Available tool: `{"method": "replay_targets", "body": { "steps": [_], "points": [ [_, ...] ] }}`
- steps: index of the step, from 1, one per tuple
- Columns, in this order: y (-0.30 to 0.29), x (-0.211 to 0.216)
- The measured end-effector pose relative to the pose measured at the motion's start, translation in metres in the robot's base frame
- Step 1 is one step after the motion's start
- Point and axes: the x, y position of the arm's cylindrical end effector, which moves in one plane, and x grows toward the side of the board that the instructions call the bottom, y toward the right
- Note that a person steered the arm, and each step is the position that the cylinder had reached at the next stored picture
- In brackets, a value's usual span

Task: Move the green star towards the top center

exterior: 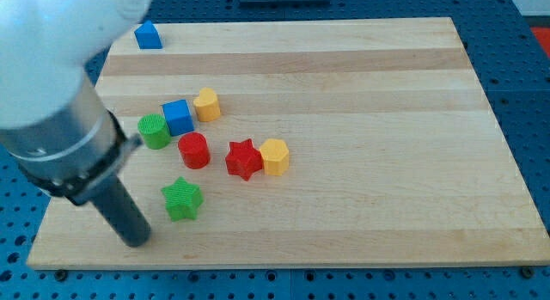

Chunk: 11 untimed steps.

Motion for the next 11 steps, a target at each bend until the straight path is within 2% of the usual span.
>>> {"method": "replay_targets", "body": {
  "steps": [1, 2, 3, 4, 5, 6, 7, 8, 9, 10, 11],
  "points": [
    [0.037, -0.034],
    [0.036, -0.116],
    [0.035, -0.148],
    [0.034, -0.125],
    [0.037, -0.158],
    [0.090, -0.219],
    [0.139, -0.245],
    [0.145, -0.236],
    [0.105, -0.211],
    [0.053, -0.211],
    [0.049, -0.229]
  ]
}}
